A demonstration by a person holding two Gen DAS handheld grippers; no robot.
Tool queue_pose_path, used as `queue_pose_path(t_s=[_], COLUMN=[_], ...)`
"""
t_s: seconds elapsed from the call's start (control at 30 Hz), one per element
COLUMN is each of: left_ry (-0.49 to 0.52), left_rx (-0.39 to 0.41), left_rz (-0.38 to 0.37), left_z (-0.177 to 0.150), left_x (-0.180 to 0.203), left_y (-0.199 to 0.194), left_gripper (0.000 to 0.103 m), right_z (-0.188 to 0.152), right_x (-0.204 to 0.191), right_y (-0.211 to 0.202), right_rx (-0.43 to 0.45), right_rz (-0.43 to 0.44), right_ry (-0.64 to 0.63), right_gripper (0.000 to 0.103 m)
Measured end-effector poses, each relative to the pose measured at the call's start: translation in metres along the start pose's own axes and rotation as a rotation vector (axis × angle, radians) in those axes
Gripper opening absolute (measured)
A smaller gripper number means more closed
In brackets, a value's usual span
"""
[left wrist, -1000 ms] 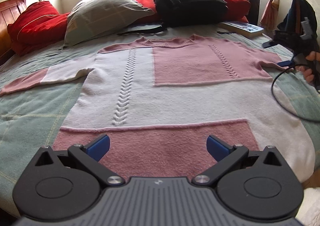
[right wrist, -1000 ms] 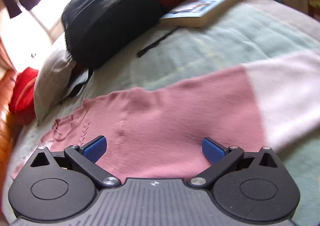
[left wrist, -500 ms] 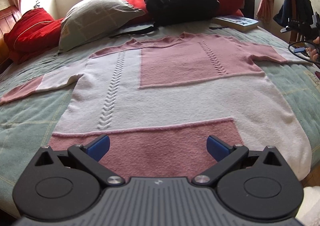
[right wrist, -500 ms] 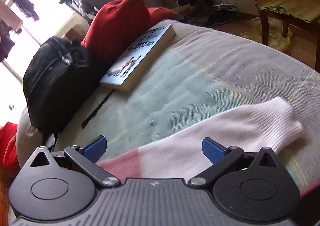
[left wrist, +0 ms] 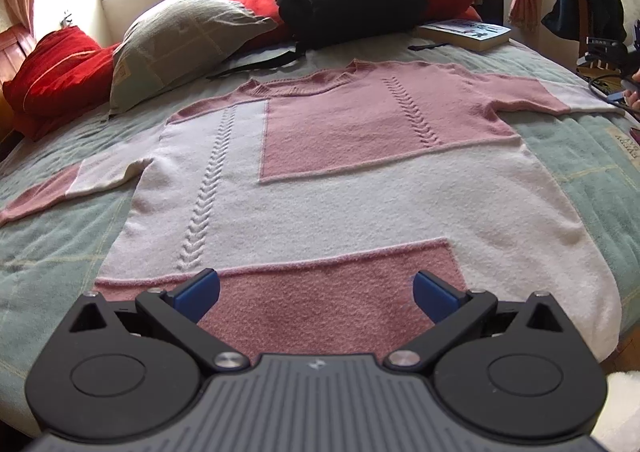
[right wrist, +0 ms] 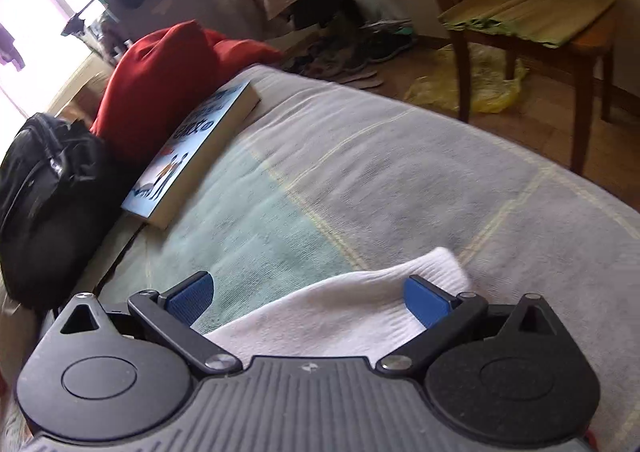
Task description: Fold clothes
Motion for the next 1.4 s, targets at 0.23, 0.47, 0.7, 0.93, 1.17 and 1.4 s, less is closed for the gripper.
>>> queue_pose_path(t_s=[0.23, 0.47, 0.7, 0.93, 1.17, 1.4], left_ry=[0.04, 0.006, -0.024, -0.077, -0.138, -0.026], left_rx=[0.028, 0.039, 0.092, 0.112, -0.008, 0.028], left_rz=[-0.01, -0.056, -0.138, -0.224, -0.286, -0.294], left_z=[0.014, 0.02, 0.039, 0.063, 0.034, 0.054], left_x=[0.005, -0.007, -0.041, -0.082, -0.102, -0.123], left_y=[-0.005, -0.004, 0.013, 0.061, 0.091, 0.061], left_gripper=[0.102, 0.102, 0.102, 0.102, 0.102, 0.102], right_z=[-0.036, -0.059, -0.134, -0.217, -0.279, -0.305], right_x=[-0.034, -0.049, -0.127, -0.224, -0.299, -0.327], right_y=[-0.003, -0.004, -0.051, -0.061, -0.039, -0.018], right_rx=[-0.088, -0.113, -0.16, -0.204, -0.291, -0.382], right_rz=[0.138, -0.002, 0.078, 0.161, 0.238, 0.313], right_ry=[-0.17, -0.266, -0.519, -0.724, -0.828, -0.818], right_gripper=[0.103, 0.103, 0.103, 0.103, 0.103, 0.103])
Point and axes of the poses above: each gripper's, at about its wrist camera, not at the fingertips, and y roughly the way its jaws point, x to its right, z to its top, the point moved 5 cm from there along y, roughly the way its jaws point, and after that the axes turned 13 degrees about -x, right-handed, at the moved point
